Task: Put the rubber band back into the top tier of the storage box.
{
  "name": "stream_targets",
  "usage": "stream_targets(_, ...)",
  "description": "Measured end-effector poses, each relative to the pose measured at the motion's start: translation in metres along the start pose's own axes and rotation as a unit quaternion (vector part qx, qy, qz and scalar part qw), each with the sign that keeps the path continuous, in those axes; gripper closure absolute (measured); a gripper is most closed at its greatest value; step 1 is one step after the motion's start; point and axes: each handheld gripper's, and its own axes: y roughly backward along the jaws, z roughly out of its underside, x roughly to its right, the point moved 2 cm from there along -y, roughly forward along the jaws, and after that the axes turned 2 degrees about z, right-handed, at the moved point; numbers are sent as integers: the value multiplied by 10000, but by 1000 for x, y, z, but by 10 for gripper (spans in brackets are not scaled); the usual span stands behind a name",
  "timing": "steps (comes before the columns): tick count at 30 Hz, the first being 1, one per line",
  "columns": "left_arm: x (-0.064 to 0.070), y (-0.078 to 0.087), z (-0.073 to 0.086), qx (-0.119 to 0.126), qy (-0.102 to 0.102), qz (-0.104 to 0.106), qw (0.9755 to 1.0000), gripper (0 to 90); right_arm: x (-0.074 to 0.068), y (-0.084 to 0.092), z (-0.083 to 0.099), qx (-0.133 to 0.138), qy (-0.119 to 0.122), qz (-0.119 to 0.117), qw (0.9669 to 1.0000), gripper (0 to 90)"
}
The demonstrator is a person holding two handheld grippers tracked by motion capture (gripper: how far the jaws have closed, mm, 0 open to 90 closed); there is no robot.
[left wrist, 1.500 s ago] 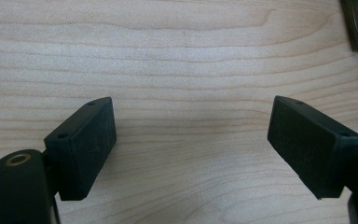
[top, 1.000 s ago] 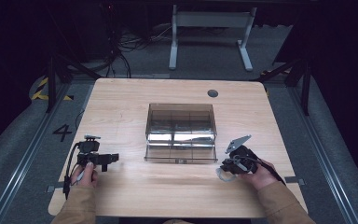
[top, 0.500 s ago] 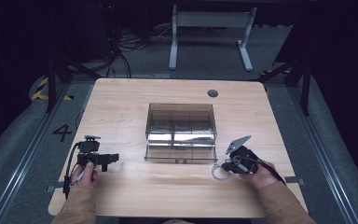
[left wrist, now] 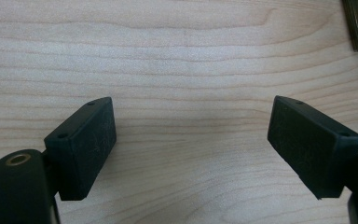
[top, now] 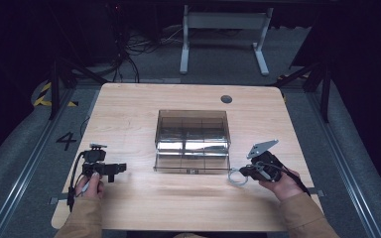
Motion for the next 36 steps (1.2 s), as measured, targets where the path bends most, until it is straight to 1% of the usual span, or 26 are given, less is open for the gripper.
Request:
stream_targets(2,0,0,0,7,-6,5,10000,161,1,3,0,14,-31,66,10000,889)
stream_targets(6,0,0,0,5,-3,3,10000,161,2,9,0,87,-74,110,9999,889)
stream_targets(16,0,0,0,-6,-14,0,10000,161,4,25,-2,212,-288,265,9990,889)
stream_targets(20,0,0,0,-9,-16,-2,10000,161,5,29,-3,279,-298,296,9987,889)
stream_targets(21,0,0,0,0,-7,17,10000,161,6,32,-3,301,-338,315,9985,889)
stream_targets(25,0,0,0,-3,-8,14,10000,161,7,37,-5,332,-373,348,9981,889)
stream_targets(26,0,0,0,-3,-8,14,10000,161,7,39,-6,354,-371,394,9979,889)
stream_targets(27,0,1,0,2,-7,14,10000,161,7,41,-6,375,-425,405,9976,889)
stream_targets(30,0,1,0,2,-13,20,10000,161,8,44,-7,428,-446,409,9973,889)
stream_targets(31,0,1,0,1,-9,15,10000,161,10,49,-8,484,-466,434,9968,888)
stream_targets(36,0,1,0,1,-11,11,10000,161,11,54,-9,545,-531,471,9960,887)
